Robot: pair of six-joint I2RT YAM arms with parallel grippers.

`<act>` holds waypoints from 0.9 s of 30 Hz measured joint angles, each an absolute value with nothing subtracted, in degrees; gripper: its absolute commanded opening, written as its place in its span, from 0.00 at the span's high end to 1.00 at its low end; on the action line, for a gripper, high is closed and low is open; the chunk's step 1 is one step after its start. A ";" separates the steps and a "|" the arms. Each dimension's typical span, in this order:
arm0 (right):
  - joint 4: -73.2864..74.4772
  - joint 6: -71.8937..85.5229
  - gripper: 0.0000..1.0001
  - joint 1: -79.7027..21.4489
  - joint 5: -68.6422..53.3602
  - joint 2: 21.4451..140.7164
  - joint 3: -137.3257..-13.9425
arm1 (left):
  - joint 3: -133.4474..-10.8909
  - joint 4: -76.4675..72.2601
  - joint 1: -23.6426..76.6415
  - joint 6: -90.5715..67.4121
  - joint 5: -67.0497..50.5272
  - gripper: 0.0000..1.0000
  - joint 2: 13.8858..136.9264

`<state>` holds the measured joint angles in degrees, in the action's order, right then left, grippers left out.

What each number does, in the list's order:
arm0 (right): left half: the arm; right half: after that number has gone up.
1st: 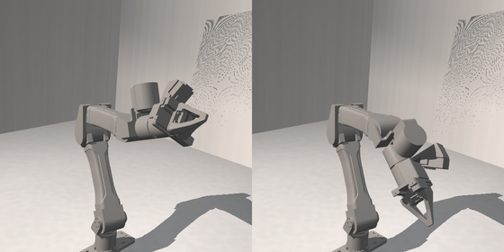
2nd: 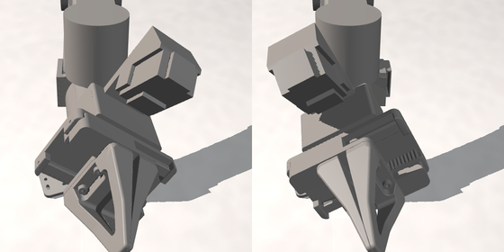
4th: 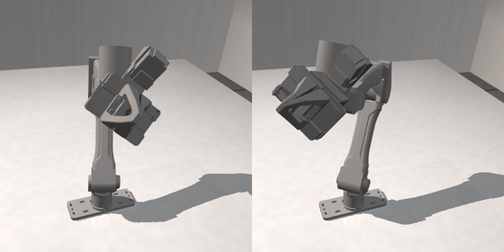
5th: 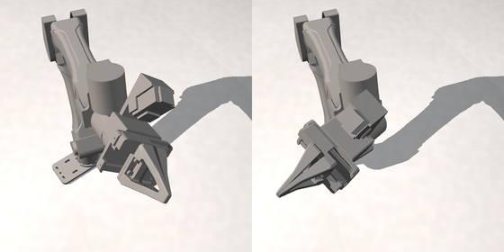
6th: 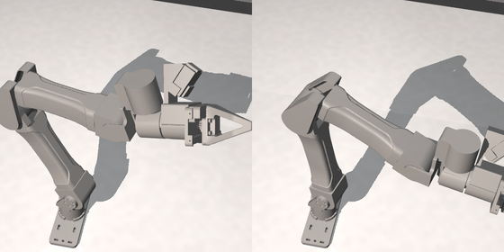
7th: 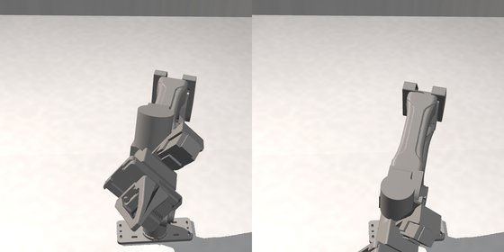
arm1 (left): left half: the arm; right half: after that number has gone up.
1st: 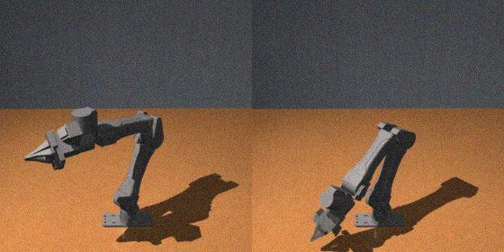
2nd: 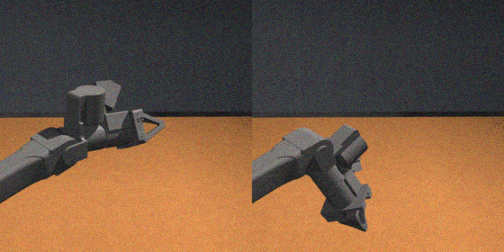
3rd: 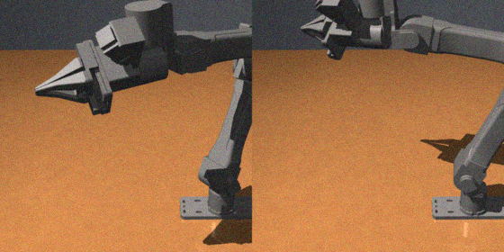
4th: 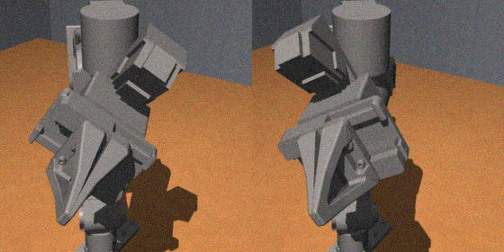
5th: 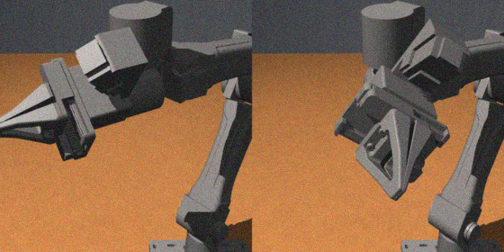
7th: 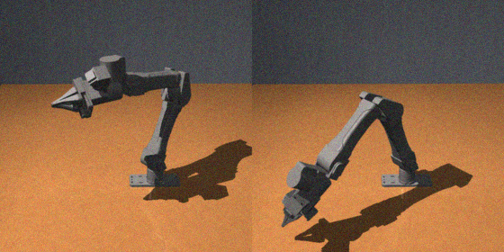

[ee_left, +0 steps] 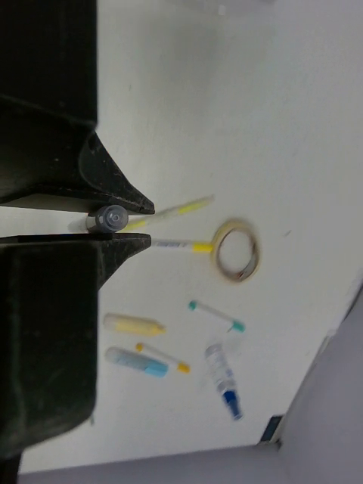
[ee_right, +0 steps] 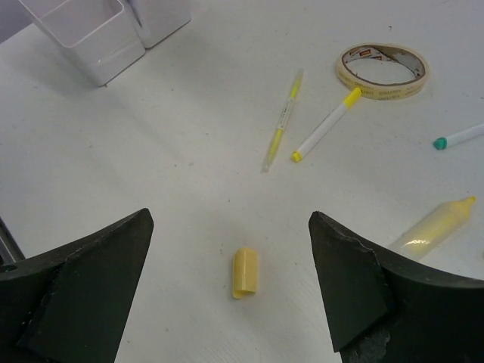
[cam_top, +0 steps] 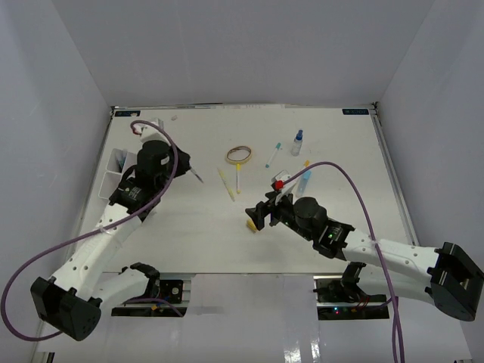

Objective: Sort the stationery into containers
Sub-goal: Place the pen in the storage box.

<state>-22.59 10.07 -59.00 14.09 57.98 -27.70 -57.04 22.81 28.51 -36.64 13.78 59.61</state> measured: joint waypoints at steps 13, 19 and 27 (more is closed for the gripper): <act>-22.68 8.05 0.10 -58.15 16.03 58.04 -23.49 | -57.43 24.05 -3.46 -21.69 32.73 1.00 54.52; -23.24 7.14 0.10 -56.51 15.90 57.34 -19.97 | -53.63 17.63 -7.99 -19.81 36.14 0.98 54.33; -24.64 7.09 0.10 -53.69 14.44 56.34 -17.76 | -46.04 10.74 -11.55 -20.21 37.56 0.94 55.61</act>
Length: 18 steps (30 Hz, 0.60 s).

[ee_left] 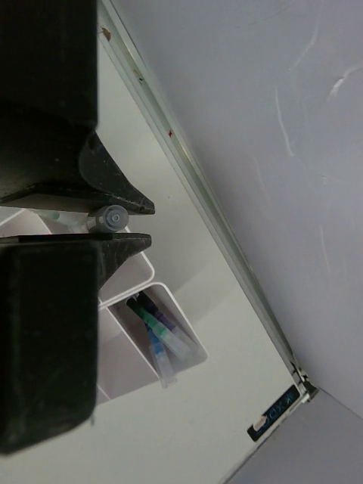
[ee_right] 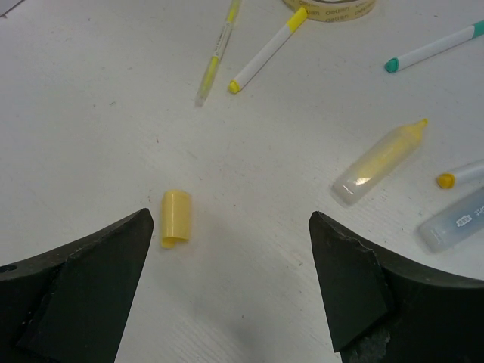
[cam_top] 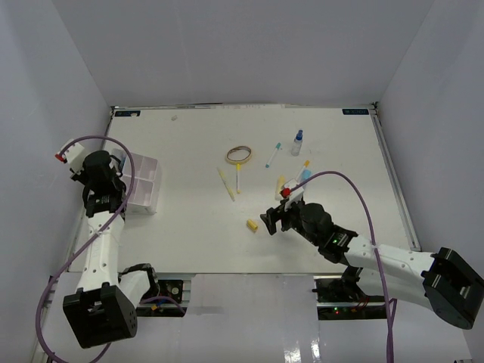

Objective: Sort the stationery into containers
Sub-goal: Place the pen in the storage box.

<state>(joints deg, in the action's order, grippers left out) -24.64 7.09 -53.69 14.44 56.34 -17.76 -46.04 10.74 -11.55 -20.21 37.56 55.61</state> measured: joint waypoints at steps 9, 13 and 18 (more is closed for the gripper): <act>-25.67 7.09 0.10 -52.90 13.04 55.40 -16.95 | -40.64 6.13 -13.45 -22.26 36.97 0.58 56.93; -25.69 7.07 0.10 -52.88 12.75 55.59 -16.95 | -40.66 6.07 -13.45 -23.27 35.99 0.37 56.69; -24.73 7.09 0.10 -52.88 12.19 57.06 -17.63 | -41.01 7.66 -13.45 -24.34 34.92 0.13 55.48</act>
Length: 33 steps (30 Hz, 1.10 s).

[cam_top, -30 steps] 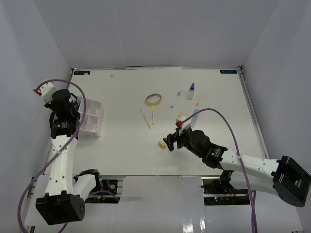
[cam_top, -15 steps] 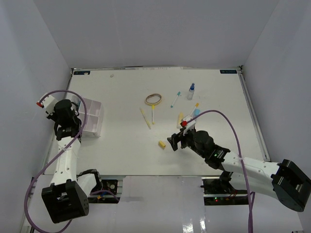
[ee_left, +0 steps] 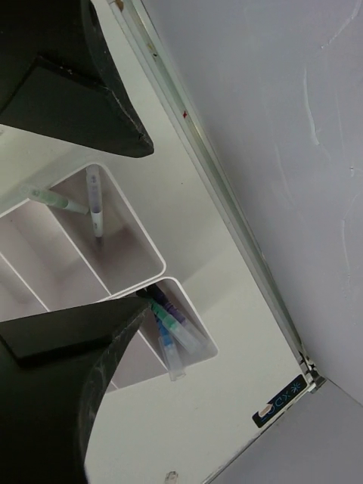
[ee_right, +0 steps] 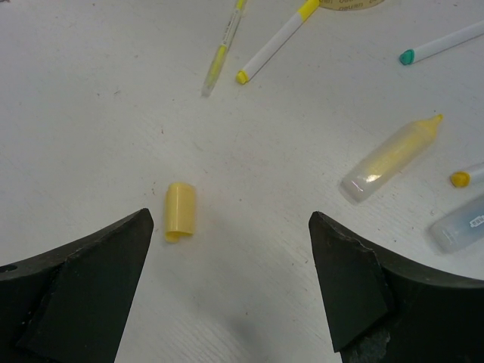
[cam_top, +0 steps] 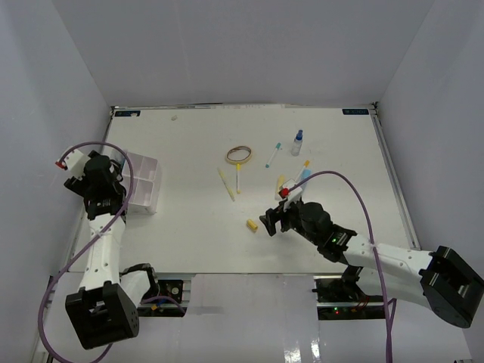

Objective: Sort the stationery into containers
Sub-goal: Place the pen in the storage box, then pick up the pen from the center of the board.

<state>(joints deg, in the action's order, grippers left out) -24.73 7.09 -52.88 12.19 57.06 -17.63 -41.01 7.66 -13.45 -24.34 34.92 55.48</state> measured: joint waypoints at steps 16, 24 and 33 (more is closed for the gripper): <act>-15.53 8.84 0.09 -52.84 14.22 56.62 -22.28 | -58.04 24.64 -7.88 -27.40 12.36 0.02 60.38; -14.66 9.26 0.09 -52.82 16.60 54.48 -21.17 | -68.84 32.75 14.81 -30.63 8.62 0.07 76.69; -14.22 9.65 0.09 -52.07 18.68 51.53 -16.75 | -77.36 35.62 25.80 -39.35 10.87 0.18 97.51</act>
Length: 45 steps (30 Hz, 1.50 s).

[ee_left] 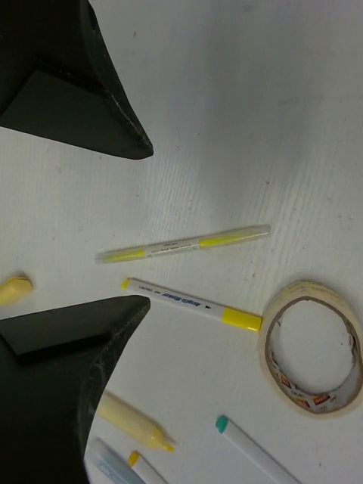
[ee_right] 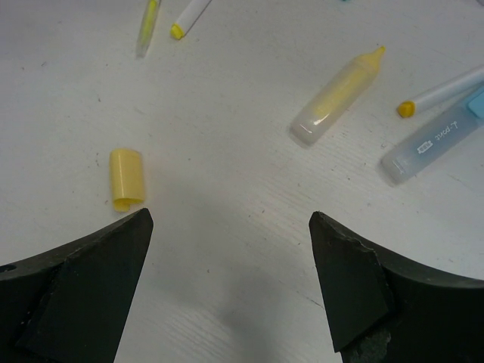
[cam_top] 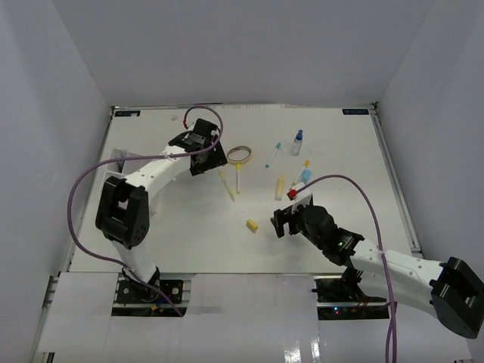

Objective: Sort the stationery into containers
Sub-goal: Pick up the pen from the center of the board.

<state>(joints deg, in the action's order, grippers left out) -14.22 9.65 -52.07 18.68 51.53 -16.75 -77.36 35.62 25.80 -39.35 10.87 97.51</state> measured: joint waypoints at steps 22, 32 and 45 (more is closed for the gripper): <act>-17.98 10.31 0.10 -51.37 19.20 50.72 -12.47 | -94.85 42.13 26.55 -44.03 13.37 0.46 123.17; -18.15 10.33 0.09 -51.24 19.22 50.74 -12.47 | -95.26 43.86 26.70 -44.01 15.81 0.75 123.61; -18.17 10.35 0.09 -51.03 19.18 51.11 -12.47 | -87.50 42.89 26.87 -44.03 19.81 0.86 115.48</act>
